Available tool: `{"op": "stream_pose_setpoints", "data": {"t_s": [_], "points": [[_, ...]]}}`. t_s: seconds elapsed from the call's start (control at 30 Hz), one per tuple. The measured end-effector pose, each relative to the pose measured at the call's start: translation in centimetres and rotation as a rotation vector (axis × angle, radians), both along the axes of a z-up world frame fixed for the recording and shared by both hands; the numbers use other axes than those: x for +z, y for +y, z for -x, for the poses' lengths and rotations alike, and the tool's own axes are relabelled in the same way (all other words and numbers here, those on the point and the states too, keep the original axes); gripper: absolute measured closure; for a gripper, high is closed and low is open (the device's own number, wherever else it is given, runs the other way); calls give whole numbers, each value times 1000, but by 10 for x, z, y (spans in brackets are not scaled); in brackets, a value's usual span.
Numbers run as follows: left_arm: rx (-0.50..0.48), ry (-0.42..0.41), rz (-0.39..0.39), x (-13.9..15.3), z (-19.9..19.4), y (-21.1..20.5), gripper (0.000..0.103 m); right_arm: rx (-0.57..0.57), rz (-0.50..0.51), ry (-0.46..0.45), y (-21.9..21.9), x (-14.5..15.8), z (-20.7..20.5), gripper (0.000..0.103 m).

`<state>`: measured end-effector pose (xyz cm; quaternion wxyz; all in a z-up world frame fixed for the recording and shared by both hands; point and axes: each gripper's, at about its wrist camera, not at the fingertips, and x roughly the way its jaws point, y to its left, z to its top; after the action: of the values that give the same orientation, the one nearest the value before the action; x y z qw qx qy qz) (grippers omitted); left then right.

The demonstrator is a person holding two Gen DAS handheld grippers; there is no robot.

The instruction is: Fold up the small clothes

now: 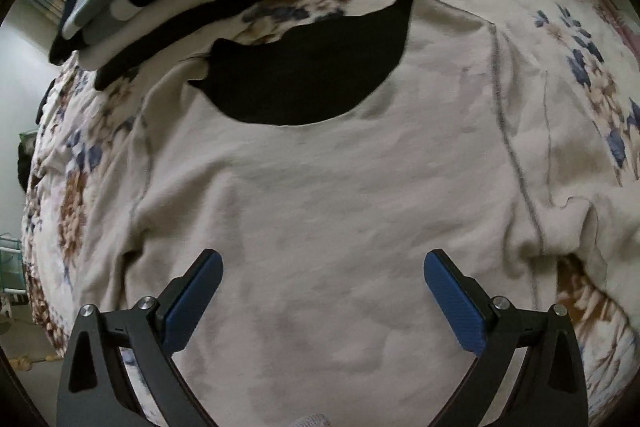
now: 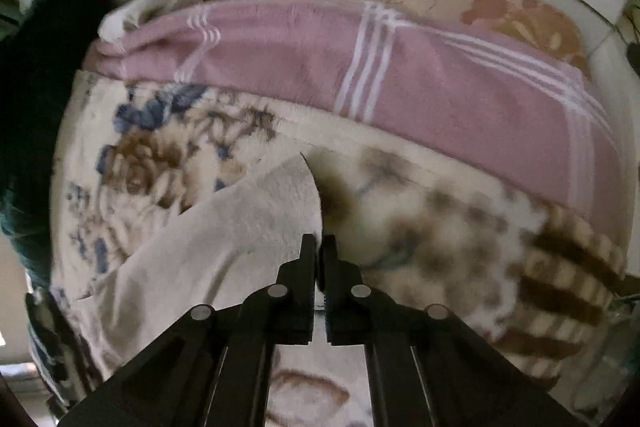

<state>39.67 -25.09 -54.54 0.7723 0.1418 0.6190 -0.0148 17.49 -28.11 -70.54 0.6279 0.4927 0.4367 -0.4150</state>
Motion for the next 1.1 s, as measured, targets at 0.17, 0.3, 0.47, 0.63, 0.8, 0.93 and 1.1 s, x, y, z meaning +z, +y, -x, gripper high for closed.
{"op": "stream_pose_setpoints", "data": {"t_s": [0.17, 0.3, 0.47, 0.63, 0.8, 0.93, 1.1], "points": [[-24, -11, 16, 2, 1, -18, 0, -27, 47, 103, -2, 20, 17, 100], [-48, -19, 24, 6, 4, -19, 0, 12, -4, 121, -14, 15, 25, 72], [-38, -26, 4, 5, 22, 0, 0, -136, -182, -87, -1, -3, 53, 51], [29, 52, -9, -19, 34, 36, 0, -265, -194, -219, 5, -33, 44, 50], [78, 43, 24, -13, 35, 59, 0, -267, -57, -267, 10, -7, 15, 96], [122, 24, 53, 0, 36, 86, 0, -63, 77, -227, 25, 44, -34, 96], [231, 16, 94, 20, 44, 149, 0, 364, 259, -221, 102, 134, -116, 96]]}}
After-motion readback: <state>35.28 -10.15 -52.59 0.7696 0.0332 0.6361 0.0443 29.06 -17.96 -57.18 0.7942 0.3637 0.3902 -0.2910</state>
